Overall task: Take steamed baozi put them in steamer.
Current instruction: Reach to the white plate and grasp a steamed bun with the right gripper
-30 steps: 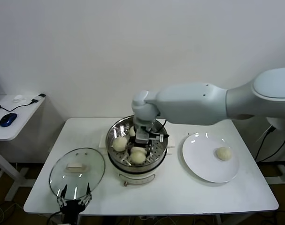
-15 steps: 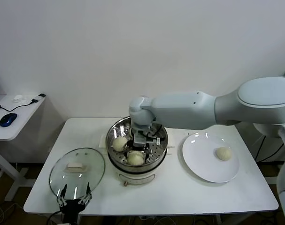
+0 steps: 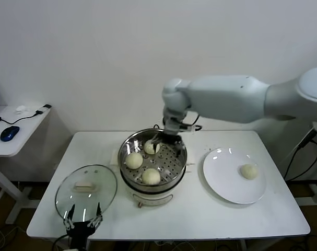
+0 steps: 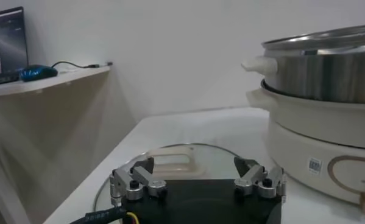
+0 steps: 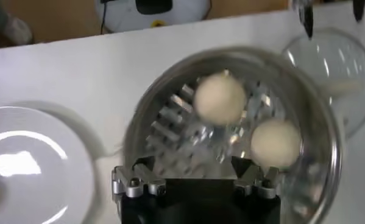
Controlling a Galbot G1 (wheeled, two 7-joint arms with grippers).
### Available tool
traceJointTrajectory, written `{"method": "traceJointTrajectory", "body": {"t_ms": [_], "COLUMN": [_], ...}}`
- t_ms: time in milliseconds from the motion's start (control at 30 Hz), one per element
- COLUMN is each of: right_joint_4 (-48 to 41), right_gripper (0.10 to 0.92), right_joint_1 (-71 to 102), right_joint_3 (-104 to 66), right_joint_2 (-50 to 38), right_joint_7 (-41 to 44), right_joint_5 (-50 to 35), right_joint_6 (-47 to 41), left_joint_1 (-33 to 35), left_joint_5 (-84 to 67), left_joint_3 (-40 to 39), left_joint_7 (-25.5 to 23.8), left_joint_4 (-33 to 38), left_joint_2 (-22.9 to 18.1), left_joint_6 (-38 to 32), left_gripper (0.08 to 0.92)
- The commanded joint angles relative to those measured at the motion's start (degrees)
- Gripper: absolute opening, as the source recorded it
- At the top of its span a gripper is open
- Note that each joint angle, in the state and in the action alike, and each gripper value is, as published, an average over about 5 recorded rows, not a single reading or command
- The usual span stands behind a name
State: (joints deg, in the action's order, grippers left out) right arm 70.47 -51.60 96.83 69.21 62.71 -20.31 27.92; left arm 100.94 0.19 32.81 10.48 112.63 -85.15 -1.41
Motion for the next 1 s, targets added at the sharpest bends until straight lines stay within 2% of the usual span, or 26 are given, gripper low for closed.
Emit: {"method": "traceJointTrajectory", "body": {"t_ms": [33,200,400,700,1000], "right_joint_4": [-3.7,-3.4,-9.4,-20.8,-28.6], "right_gripper": [0.823,0.823,0.823,0.823,0.823], "right_joint_1": [-10.6,-1.5,17.0,34.1,40.6], "right_joint_3": [13.6,12.6,-1.3,-16.8,-23.2], "right_joint_2": [-21.1,-31.5,-36.0,-30.1,-23.5], "right_joint_7": [4.5,1.9,0.2,-2.7,-3.8], "right_joint_5": [-11.6,-6.0,-0.5,6.8,10.6], "right_joint_6": [-17.3,-23.6,-26.3,-25.9,-25.8], "left_joint_1": [0.0,0.2,0.4,1.3,2.1], "left_joint_5": [0.0,-0.1,0.1,1.1,1.8], "left_joint_3": [0.0,0.1,0.2,0.2,0.5], "left_joint_7": [0.0,-0.1,-0.2,-0.2,-0.2], "left_joint_4": [0.1,0.5,0.7,0.7,0.4], "left_joint_2": [0.1,0.2,0.0,-0.9,-1.5], "left_joint_6": [0.0,0.0,-0.1,0.0,-0.1], "left_gripper": [0.823,0.823,0.823,0.823,0.823]}}
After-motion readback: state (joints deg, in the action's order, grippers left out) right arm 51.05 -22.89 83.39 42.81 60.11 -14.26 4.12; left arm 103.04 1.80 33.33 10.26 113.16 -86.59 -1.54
